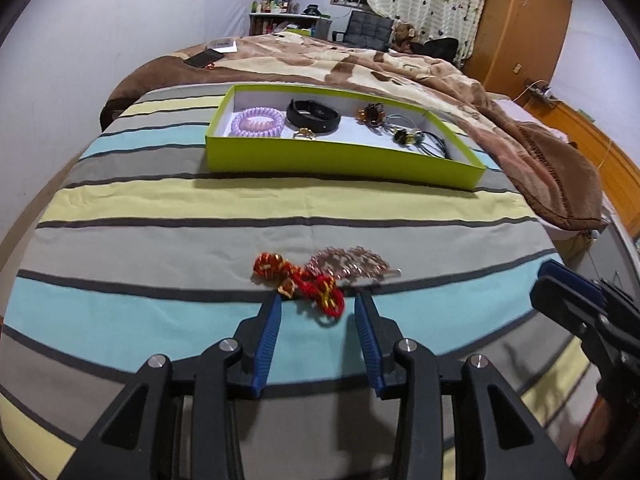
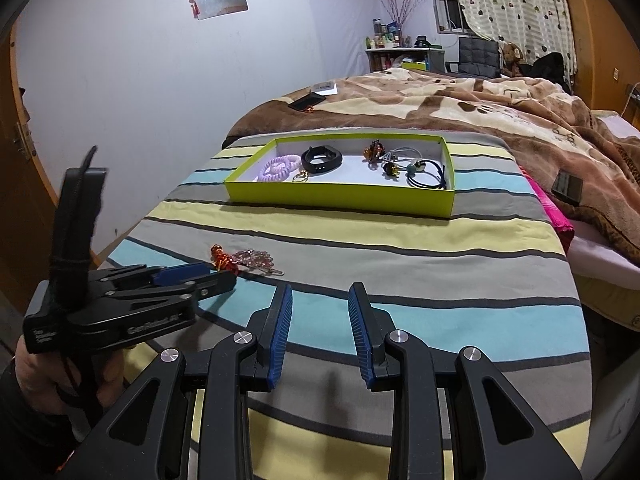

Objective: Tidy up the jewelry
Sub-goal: 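Grasp the red beaded hair tie with the left gripper while the right gripper grasps the pink rhinestone clip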

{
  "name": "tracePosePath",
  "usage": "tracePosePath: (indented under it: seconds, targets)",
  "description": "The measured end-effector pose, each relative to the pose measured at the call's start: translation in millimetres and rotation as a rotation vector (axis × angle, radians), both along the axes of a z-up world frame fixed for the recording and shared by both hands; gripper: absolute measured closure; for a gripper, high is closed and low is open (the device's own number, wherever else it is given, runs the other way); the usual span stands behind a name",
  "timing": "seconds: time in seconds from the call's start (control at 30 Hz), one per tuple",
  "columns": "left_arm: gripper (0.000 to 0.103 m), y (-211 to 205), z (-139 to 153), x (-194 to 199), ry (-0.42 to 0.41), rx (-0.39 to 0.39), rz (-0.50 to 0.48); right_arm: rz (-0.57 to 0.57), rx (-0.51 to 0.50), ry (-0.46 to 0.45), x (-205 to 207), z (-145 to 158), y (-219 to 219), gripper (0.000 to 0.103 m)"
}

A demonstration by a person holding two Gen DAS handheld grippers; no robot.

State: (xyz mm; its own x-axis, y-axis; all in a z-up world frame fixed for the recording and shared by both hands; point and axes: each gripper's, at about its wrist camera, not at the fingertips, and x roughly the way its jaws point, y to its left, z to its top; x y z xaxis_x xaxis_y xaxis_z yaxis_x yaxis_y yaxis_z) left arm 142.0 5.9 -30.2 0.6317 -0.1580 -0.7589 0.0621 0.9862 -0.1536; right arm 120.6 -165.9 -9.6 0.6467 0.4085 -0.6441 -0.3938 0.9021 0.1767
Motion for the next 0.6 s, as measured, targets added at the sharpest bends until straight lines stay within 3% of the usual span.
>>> tracePosePath:
  seconds: [0.3, 0.6]
  targets:
    - [0.063, 30, 2, -4, 0.007, 0.012, 0.078, 0.042, -0.031, 0.000, 9, 0, 11, 0.073]
    - [0.063, 55, 2, 0, 0.007, 0.020, 0.102, 0.201, -0.140, 0.017, 31, -12, 46, 0.073]
